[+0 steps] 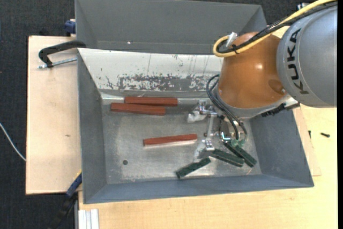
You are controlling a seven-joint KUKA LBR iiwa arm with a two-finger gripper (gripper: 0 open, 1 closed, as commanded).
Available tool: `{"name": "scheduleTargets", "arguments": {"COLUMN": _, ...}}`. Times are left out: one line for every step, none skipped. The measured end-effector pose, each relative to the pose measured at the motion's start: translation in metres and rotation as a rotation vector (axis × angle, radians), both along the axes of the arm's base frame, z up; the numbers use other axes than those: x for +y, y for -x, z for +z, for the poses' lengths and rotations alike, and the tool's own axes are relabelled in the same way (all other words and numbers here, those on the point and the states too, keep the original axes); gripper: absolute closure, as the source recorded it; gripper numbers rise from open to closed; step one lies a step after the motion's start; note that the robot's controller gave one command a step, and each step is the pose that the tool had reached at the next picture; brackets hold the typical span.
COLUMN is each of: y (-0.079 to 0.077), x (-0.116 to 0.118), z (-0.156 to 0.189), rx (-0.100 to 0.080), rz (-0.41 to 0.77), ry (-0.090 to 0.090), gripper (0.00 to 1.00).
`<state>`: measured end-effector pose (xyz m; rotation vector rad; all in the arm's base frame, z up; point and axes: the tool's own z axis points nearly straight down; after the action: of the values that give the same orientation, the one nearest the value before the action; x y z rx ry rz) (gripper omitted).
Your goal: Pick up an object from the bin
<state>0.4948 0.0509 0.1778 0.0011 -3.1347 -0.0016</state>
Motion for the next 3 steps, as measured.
{"name": "scheduleTargets", "arguments": {"y": -0.002, "x": 0.0, "z": 0.004, "rx": -0.009, "rz": -0.001, "ry": 0.0, "gripper": 0.0}}
{"name": "scheduleTargets", "arguments": {"y": -0.042, "x": 0.025, "z": -0.099, "rx": -0.007, "rz": 0.089, "ry": -0.001, "gripper": 1.0}}
{"name": "scheduleTargets", "arguments": {"y": -0.042, "x": 0.025, "z": -0.099, "rx": -0.007, "rz": 0.09, "ry": -0.001, "gripper": 1.0}}
